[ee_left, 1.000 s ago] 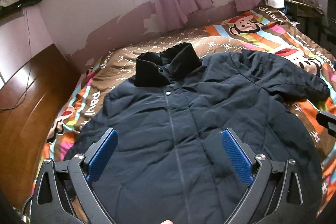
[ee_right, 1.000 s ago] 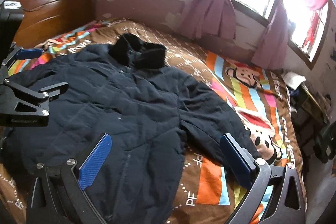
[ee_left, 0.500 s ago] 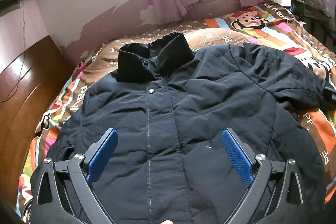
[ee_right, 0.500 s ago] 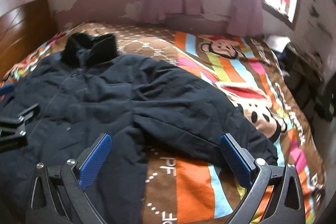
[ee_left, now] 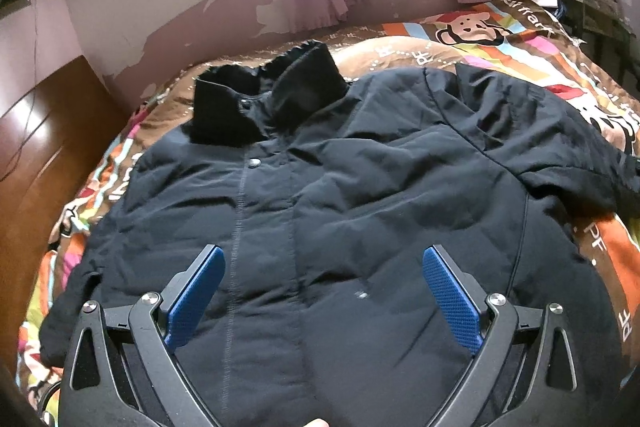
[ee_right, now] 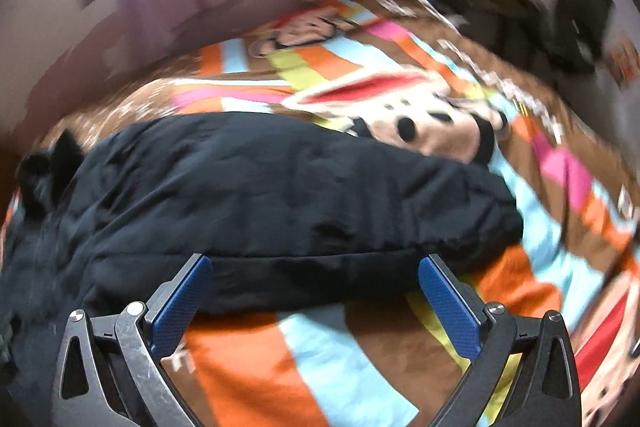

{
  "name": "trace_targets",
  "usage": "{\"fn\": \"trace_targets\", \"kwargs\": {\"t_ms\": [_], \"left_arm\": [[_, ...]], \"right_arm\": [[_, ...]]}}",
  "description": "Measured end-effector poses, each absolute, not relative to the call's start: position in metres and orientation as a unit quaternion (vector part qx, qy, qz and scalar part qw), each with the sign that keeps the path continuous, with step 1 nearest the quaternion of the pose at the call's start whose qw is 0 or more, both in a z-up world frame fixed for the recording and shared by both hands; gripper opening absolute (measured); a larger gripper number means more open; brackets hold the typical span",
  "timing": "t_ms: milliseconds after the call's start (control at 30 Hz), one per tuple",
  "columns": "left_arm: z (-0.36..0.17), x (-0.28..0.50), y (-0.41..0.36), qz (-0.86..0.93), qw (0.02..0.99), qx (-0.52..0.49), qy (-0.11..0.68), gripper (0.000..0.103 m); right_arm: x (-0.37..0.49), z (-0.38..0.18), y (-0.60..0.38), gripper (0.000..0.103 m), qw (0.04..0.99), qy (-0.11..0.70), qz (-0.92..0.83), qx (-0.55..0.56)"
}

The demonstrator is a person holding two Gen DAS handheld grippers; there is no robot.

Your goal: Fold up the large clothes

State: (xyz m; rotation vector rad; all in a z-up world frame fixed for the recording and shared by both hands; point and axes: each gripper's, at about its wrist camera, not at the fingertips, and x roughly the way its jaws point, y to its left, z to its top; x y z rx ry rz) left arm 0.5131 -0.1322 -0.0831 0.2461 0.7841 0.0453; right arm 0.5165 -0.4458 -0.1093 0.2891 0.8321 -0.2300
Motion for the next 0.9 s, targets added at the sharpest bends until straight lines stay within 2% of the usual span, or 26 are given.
{"fn": "trace_targets", "kwargs": {"t_ms": [233,533,633,667,733,800,900], "left_arm": [[-0.098,0.53,-0.15,-0.006,0.906,0.07,0.417,0.097],[-0.109,0.552,-0.174,-0.029,0.904,0.04,0.425,0.097],[-0.115,0.561,-0.181,-0.038,0.898,0.037,0.436,0.097],[-0.117,0.564,-0.183,-0.038,0.896,0.036,0.44,0.097],[-0.121,0.568,-0.184,-0.038,0.892,0.033,0.448,0.097],[-0.125,0.571,-0.182,-0.038,0.888,0.024,0.457,0.097],[-0.131,0.574,-0.176,-0.047,0.884,0.004,0.465,0.097]], "right_arm": [[0.528,-0.159,-0.497,0.103,0.832,0.459,-0.111,0.291],[0.506,-0.216,-0.553,0.103,0.729,0.399,-0.146,0.537],[0.504,-0.221,-0.557,0.1,0.719,0.383,-0.143,0.562],[0.504,-0.221,-0.558,0.097,0.721,0.381,-0.14,0.562],[0.506,-0.221,-0.559,0.07,0.721,0.375,-0.121,0.57],[0.508,-0.22,-0.563,0.061,0.719,0.37,-0.116,0.577],[0.507,-0.21,-0.568,0.029,0.737,0.355,-0.119,0.563]]}}
